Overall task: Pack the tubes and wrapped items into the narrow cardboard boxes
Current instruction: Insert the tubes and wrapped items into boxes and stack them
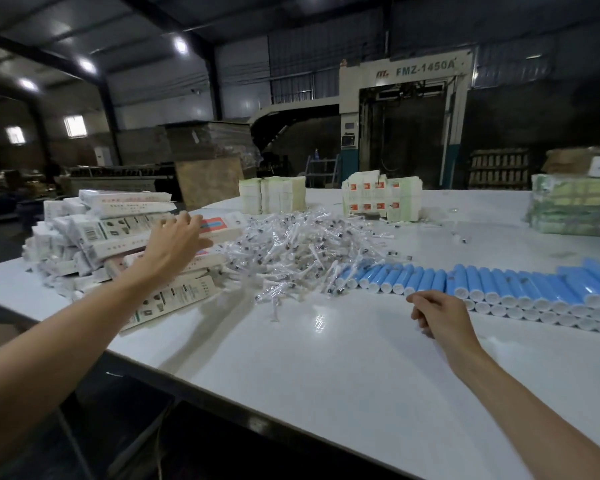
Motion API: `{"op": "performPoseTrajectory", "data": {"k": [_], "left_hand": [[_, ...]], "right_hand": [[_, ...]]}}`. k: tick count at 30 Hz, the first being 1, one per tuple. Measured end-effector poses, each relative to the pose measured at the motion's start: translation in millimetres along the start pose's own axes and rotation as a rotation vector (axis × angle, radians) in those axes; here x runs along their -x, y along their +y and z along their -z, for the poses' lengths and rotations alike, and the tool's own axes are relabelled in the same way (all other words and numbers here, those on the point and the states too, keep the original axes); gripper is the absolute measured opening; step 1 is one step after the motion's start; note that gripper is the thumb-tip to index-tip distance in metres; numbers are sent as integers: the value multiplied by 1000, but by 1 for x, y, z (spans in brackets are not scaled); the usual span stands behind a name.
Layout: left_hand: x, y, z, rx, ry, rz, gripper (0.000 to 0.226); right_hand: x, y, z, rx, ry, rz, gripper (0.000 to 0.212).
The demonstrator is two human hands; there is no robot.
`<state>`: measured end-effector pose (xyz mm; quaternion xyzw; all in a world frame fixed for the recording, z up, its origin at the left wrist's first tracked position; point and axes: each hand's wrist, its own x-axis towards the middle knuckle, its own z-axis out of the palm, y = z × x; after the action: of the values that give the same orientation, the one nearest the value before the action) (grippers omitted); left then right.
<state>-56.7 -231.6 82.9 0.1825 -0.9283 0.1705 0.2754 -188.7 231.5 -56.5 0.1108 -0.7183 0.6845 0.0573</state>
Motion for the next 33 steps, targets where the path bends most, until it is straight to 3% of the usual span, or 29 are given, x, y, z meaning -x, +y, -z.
{"op": "performPoseTrajectory", "data": {"k": [3,7,9,13,15,18,21,24,29,33], "left_hand": [[0,38,16,406,4,-57,58],[14,101,27,1163,-167,-110,43],[21,137,31,1477,-296,-16,47],[25,210,35,1865,-509,209,47],[25,241,34,1985,-615,237,55],[31,283,27,2117,-728,232,74],[46,318,8,2167,-699,273,57],[58,333,-9,2147,-667,281,42],[57,327,-15,2202,-665,258,43],[56,325,-16,2261,-684,270,37]], "right_hand": [[1,-3,-2,-7,-1,-15,17],[3,-4,-2,13,-3,-14,18],[3,-2,-1,10,-3,-13,18],[3,-3,1,18,25,-1,20],[4,-6,3,93,66,30,21],[6,-13,11,396,170,94,18],[6,-20,21,657,315,94,15],[-7,-25,31,833,415,96,28],[-50,-26,38,1260,407,162,37],[-84,-26,30,1536,306,175,41]]}}
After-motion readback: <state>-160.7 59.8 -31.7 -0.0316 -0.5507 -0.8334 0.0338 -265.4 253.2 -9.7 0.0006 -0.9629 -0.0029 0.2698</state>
